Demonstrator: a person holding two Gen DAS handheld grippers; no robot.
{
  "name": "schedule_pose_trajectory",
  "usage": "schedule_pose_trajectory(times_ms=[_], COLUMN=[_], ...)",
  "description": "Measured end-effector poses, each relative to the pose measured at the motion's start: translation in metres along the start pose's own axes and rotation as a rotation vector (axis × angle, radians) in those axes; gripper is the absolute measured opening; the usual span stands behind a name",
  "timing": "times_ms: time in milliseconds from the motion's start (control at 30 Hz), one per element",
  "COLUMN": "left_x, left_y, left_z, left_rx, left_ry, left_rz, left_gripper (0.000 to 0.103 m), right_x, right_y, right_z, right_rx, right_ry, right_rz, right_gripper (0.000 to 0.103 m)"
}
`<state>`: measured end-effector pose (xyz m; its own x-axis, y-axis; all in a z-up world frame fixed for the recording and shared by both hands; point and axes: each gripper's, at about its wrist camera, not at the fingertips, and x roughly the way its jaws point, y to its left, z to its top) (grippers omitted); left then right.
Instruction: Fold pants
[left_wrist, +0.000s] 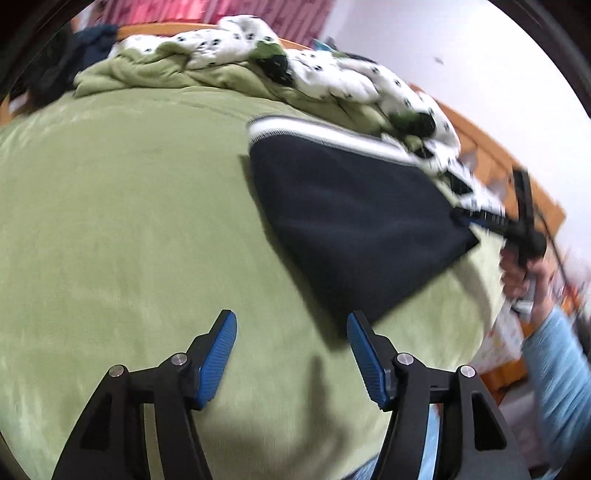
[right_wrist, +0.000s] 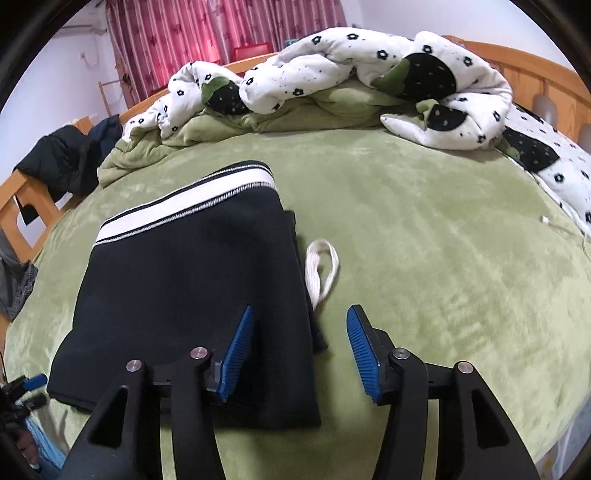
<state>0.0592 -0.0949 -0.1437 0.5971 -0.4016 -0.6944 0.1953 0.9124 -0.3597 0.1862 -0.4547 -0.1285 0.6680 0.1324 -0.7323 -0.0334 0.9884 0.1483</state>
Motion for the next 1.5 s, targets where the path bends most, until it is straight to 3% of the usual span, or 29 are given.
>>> schedule_pose_trajectory(times_ms=[100,267,367,467,567,600,633,667,733,800,833,867,933,1000,1100,1233,1367,1500], left_x=[0.02,0.087,0.131,0.143,0.15,0.153,0.155,0.155,0.15,0.142,0.139,0.131,0.119,0.105,0.081,0.03,-0.026,-0.035], left_y=[0.001,-0.001,0.012,0.017,0.011,0.012,0.012,0.01,0.006,-0.001,-0.004,-0.007,0.001,0.008,0.016,0.054,0.119,0.161], left_z=[0.034,0.089,0.103,0.1,0.101,0.102,0.104,0.106,0.109,0.114,0.116,0.118,0.121,0.122,0.121,0.122,0.132,0.132], left_rx=[-0.028,-0.013,-0.073,-0.11,-0.117,-0.142,-0.162,-0.172,-0.172,-0.163,-0.158,-0.15,-0.164,-0.191,-0.171,-0.132,-0.147,-0.11], left_ry=[-0.003,0.058,0.136,0.09,0.077,0.078,0.084,0.09,0.083,0.079,0.071,0.06,0.047,0.044,0.031,-0.027,-0.052,-0.05], left_rz=[-0.016,-0.044,-0.038,-0.115,-0.142,-0.146,-0.15,-0.159,-0.162,-0.135,-0.129,-0.133,-0.169,-0.212,-0.213,-0.14,-0.031,0.085], left_gripper=[0.068,0.069,0.069,0.068,0.056,0.054,0.045,0.033,0.02,0.016,0.014,0.013,0.012,0.012,0.012,0.012,0.012,0.014], right_x=[0.017,0.063,0.079,0.088,0.095,0.095,0.095,0.094,0.091,0.08,0.074,0.064,0.044,0.025,-0.002,-0.01,0.014,0.043], right_y=[0.01,0.013,0.002,-0.005,-0.001,0.001,0.003,0.005,0.011,0.013,0.013,0.013,0.022,0.044,0.082,0.128,0.176,0.226], right_z=[0.024,0.048,0.048,0.046,0.045,0.046,0.048,0.048,0.05,0.055,0.057,0.059,0.057,0.053,0.046,0.036,0.02,0.006], right_rx=[-0.027,-0.058,-0.058,-0.056,-0.066,-0.069,-0.059,-0.053,-0.078,-0.047,-0.028,0.014,0.057,0.029,0.045,0.057,0.109,0.061], right_ry=[0.029,0.123,0.133,0.141,0.143,0.149,0.157,0.161,0.173,0.164,0.152,0.135,0.085,0.04,-0.01,-0.016,0.02,0.029], right_rz=[-0.005,-0.002,0.053,0.104,0.128,0.155,0.199,0.193,0.168,0.149,0.143,0.154,0.167,0.121,0.163,0.243,0.415,0.501], right_gripper=[0.057,0.067,0.074,0.074,0.073,0.068,0.054,0.054,0.051,0.036,0.02,0.016,0.015,0.014,0.014,0.014,0.013,0.013])
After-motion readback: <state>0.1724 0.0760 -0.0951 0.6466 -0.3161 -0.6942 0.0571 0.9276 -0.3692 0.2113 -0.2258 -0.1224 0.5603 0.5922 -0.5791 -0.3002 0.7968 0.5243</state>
